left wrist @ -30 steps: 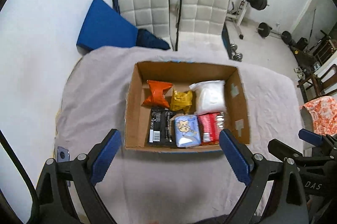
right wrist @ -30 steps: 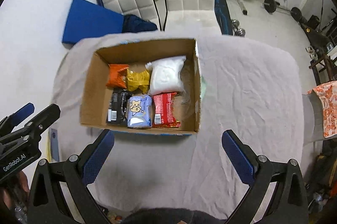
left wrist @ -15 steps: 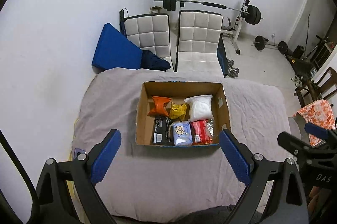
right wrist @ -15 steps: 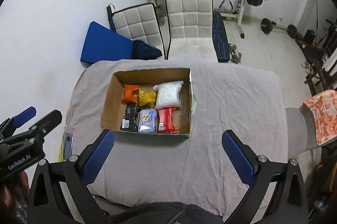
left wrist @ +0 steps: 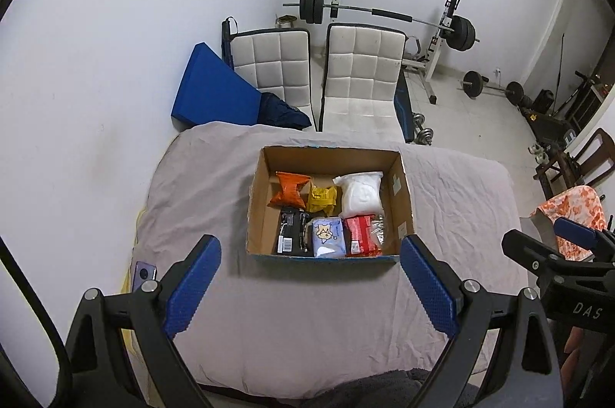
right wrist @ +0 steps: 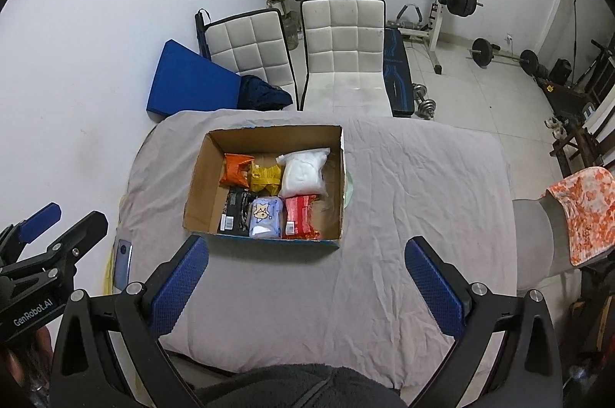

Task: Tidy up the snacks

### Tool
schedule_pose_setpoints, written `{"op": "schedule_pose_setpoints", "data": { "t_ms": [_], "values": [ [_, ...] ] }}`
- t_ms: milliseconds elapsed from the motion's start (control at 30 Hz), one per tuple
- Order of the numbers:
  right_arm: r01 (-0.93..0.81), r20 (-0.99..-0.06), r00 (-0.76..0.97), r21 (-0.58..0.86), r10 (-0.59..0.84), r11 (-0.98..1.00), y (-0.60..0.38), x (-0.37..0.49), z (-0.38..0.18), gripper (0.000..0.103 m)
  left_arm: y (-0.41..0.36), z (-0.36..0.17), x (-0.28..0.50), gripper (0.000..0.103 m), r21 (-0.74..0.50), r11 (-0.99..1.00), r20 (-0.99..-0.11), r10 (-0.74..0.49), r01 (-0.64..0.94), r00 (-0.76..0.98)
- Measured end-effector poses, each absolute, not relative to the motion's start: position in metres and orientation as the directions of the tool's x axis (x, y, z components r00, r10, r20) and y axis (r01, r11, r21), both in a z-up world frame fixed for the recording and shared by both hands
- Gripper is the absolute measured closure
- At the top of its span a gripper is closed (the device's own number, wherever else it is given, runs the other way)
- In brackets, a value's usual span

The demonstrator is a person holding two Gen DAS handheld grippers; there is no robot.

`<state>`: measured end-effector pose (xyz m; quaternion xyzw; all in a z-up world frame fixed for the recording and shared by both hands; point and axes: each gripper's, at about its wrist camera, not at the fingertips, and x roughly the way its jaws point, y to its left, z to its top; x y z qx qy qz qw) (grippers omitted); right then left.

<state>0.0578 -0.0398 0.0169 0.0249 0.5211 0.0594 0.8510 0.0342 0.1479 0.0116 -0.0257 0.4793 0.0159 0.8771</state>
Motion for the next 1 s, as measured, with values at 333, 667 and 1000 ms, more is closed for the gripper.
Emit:
{"op": "schedule_pose_setpoints", "data": {
  "t_ms": [333,667,1000],
  "values": [
    [-0.057,-0.887,0.45,0.085,0.101,0.995,-0.041,0.059,0.013,0.0,0.143,0.009,0.029,0.008,-0.035,0.998,-0.837,0.001,-0.055,0.547],
    [-0.033,-0.878,0.475,0.057,0.066,0.998,-0.047,0.057,0.016,0.0,0.142,0.008,0.03,0.008,-0.045,0.998,-0.835,-0.009,-0.053,0.55],
    [-0.015,-0.867,0.495,0.048,0.05,0.999,-0.052,0.054,0.021,0.0,0.143,0.007,0.033,0.008,-0.052,0.997,-0.836,-0.015,-0.052,0.549]
  ]
}}
